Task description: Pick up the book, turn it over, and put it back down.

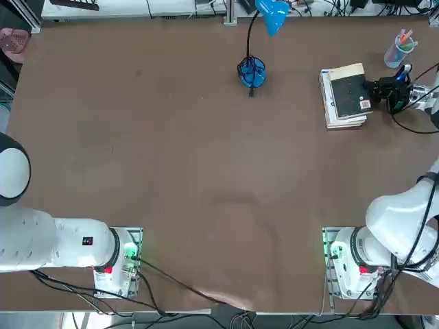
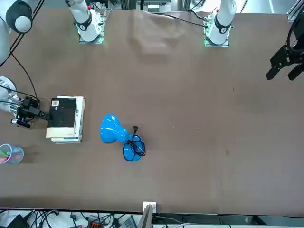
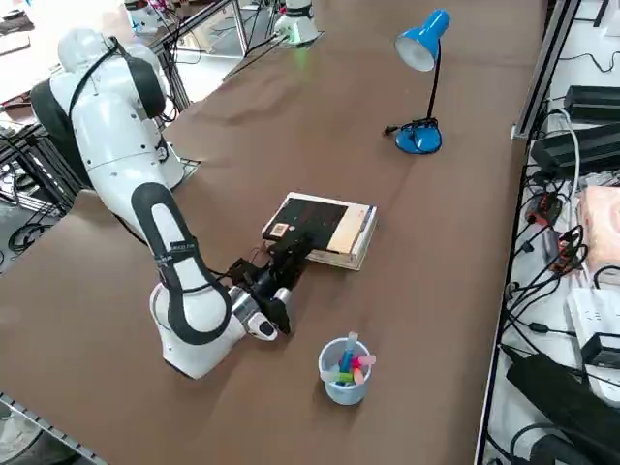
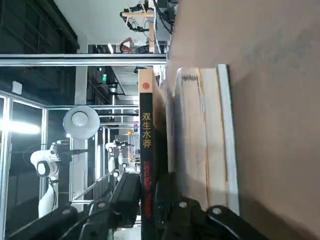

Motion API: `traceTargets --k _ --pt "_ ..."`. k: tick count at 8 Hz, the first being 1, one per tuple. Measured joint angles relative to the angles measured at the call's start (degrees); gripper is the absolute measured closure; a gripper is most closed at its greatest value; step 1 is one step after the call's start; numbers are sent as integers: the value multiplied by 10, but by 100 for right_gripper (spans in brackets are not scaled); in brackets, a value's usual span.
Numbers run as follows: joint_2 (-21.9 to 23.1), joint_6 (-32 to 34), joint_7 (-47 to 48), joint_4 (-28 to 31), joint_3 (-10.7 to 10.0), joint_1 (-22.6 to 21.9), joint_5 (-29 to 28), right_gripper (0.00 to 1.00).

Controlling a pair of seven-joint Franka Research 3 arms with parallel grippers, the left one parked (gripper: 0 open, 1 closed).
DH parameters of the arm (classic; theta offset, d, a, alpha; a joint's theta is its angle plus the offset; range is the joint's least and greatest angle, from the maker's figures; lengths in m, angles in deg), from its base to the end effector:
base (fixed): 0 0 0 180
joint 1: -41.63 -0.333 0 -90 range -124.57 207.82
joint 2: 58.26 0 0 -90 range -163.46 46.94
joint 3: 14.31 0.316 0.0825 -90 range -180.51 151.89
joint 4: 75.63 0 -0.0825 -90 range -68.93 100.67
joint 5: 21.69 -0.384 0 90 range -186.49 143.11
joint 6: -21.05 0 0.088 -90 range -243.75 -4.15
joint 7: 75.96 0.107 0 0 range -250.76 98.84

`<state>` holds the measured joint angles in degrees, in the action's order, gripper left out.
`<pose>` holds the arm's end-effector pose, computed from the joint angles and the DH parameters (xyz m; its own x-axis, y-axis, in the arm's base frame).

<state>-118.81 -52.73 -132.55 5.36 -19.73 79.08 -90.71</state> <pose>0.5363 -0.3224 0.0882 0.9713 -0.2377 0.0017 -0.0149 -0.0681 -0.9976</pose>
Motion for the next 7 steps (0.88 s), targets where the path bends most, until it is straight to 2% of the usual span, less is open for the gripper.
traceTargets --k 3,7 --pt "0 7 0 -5 0 0 0 89" --pt "20 53 69 -82 -7 3 30 89"
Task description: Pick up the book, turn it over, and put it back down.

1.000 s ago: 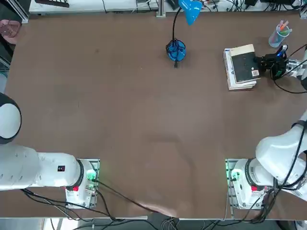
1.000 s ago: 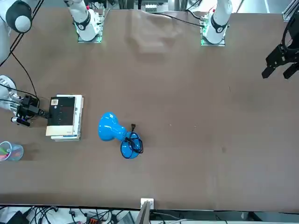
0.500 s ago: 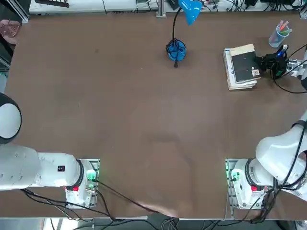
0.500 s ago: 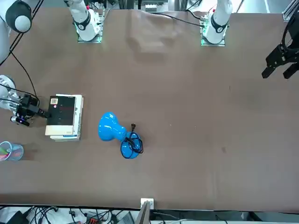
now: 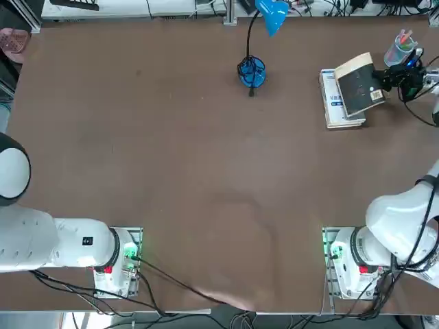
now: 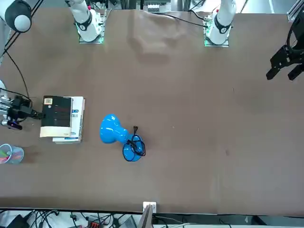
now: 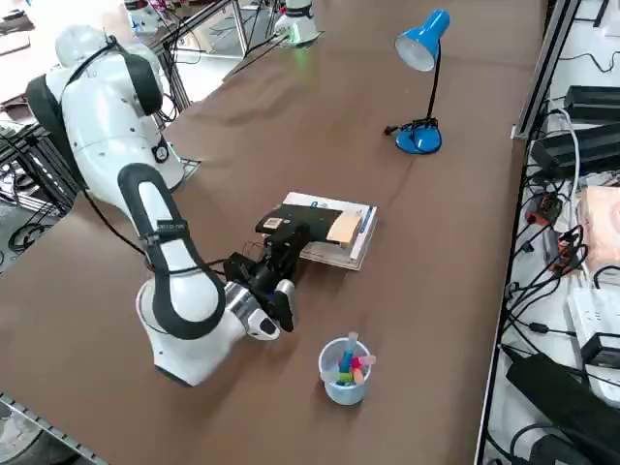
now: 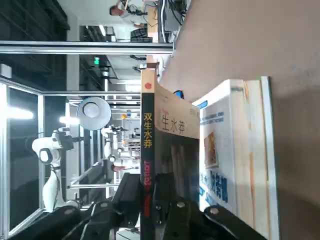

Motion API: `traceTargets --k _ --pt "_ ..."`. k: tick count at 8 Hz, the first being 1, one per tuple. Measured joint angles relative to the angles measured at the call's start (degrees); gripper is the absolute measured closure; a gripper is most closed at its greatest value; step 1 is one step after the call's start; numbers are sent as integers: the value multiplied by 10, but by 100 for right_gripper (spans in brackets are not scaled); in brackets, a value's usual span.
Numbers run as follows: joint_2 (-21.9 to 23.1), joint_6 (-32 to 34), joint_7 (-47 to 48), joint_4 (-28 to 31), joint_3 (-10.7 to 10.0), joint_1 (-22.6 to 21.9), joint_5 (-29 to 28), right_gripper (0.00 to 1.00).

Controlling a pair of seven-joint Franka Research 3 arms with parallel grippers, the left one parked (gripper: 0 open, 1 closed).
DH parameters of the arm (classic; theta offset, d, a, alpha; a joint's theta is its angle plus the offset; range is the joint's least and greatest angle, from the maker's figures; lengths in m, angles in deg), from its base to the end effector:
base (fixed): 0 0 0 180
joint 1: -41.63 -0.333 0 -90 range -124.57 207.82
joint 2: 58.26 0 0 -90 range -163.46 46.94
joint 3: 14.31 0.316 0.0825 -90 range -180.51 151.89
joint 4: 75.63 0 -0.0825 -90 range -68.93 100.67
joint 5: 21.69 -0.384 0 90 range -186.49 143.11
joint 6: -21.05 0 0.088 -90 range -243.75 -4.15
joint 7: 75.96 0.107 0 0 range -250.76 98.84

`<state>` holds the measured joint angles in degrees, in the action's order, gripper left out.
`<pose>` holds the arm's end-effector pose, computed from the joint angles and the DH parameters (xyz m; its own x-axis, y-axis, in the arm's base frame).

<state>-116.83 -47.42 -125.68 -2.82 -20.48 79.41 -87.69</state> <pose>0.5610 -0.3488 0.1584 0.9876 -0.1566 0.0066 -0.0124 -0.1200 -0.9927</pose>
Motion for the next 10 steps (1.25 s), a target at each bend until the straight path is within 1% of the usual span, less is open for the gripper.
traceTargets --k 1,2,3,4,5,7,8,10 --pt "7 1 7 -10 -1 1 9 89" --pt "16 2 18 -21 -1 0 30 89" --pt "35 2 37 -36 -1 -5 61 89" --pt "69 0 66 -50 0 -16 100 89" --pt "113 -4 101 -59 1 -31 145 89" --pt "199 -29 151 -62 2 -78 251 89" --pt "232 -51 169 -62 3 -107 315 89" --pt "277 -87 216 -61 4 -171 451 89"
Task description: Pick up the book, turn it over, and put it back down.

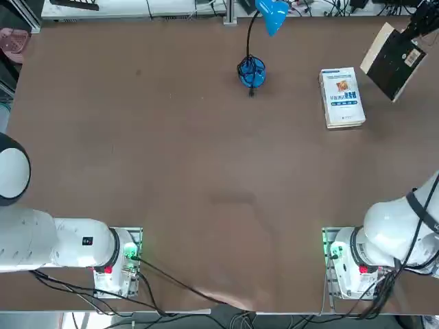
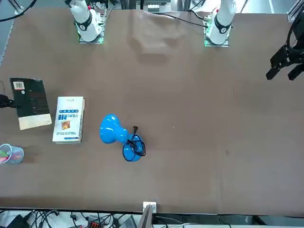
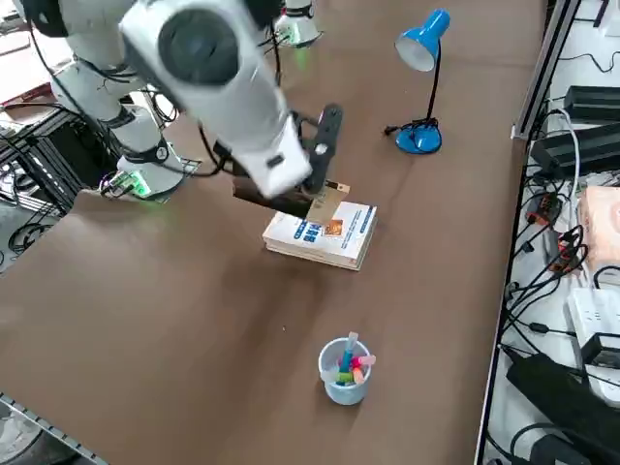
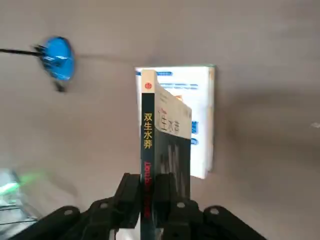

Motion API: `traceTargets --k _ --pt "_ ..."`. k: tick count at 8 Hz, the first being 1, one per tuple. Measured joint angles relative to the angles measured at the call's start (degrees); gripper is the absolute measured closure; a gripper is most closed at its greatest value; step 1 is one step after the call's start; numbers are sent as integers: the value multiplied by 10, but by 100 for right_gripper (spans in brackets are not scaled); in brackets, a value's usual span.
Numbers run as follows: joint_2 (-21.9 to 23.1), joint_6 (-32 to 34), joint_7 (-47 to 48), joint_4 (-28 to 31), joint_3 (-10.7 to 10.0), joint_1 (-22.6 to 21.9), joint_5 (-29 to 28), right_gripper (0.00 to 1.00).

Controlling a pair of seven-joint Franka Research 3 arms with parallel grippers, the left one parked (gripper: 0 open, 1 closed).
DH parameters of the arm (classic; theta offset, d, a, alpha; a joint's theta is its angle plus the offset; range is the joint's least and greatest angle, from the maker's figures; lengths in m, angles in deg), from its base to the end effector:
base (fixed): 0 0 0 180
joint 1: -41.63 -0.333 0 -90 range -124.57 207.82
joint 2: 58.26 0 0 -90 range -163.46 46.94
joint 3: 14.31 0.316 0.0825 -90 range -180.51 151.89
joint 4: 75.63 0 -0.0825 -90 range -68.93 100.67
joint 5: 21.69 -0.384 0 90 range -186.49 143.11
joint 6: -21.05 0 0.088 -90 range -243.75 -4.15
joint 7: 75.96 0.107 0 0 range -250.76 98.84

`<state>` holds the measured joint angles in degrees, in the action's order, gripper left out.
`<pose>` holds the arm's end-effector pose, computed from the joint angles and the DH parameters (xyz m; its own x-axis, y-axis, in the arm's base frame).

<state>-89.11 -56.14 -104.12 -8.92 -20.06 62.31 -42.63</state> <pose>0.6267 -0.2436 0.4694 0.9848 0.0862 -0.1511 0.0135 -0.9037 -0.4279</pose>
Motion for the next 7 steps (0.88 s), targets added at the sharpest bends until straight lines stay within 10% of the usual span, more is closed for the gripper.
traceTargets --k 7 --pt "51 -19 275 29 5 -278 397 89"
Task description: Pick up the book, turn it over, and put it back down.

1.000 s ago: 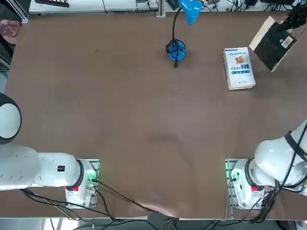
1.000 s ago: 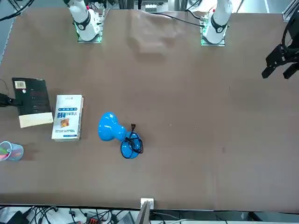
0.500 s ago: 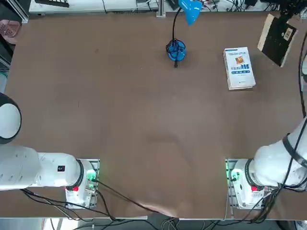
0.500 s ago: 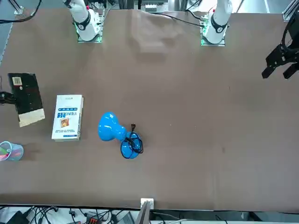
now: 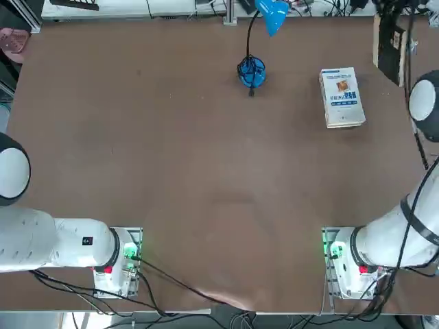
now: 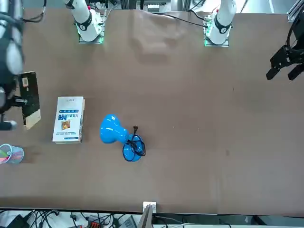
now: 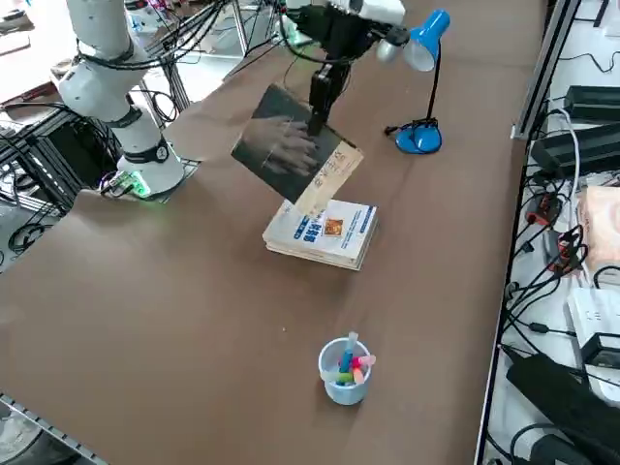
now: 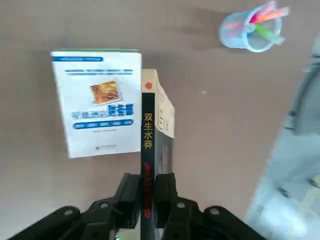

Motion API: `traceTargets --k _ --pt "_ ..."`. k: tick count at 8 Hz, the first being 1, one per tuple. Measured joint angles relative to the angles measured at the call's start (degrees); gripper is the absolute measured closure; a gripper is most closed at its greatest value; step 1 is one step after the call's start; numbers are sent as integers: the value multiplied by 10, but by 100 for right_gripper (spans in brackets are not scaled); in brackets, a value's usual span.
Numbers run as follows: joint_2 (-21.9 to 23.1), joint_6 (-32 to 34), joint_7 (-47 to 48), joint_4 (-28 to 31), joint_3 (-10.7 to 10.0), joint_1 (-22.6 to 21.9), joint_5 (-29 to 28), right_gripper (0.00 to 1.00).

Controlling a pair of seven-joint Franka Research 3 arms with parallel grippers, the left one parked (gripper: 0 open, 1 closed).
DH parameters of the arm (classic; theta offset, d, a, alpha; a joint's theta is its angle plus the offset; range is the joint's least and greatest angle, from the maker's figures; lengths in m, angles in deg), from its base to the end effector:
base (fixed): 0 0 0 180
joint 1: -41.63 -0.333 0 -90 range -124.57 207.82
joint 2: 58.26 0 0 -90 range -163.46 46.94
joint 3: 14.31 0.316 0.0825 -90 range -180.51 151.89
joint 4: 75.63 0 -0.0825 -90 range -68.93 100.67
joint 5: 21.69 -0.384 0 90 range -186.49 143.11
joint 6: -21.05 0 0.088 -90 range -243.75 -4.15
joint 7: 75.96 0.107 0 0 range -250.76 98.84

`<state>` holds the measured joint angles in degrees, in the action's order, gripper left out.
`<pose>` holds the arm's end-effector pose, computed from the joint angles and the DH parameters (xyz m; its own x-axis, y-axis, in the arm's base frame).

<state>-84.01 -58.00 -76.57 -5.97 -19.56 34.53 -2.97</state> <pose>0.6570 -0.0050 0.5092 0.9623 -0.0220 -0.2712 0.0785 -0.9319 0.3541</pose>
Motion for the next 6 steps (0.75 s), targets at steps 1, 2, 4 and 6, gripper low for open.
traceTargets --k 1,2,4,6 --pt "-2 -3 38 15 0 -36 41 89" --pt "-4 -7 70 29 0 -66 78 89" --pt "-7 -31 126 76 0 -118 165 89" --pt "-7 -88 192 155 0 -155 239 89"
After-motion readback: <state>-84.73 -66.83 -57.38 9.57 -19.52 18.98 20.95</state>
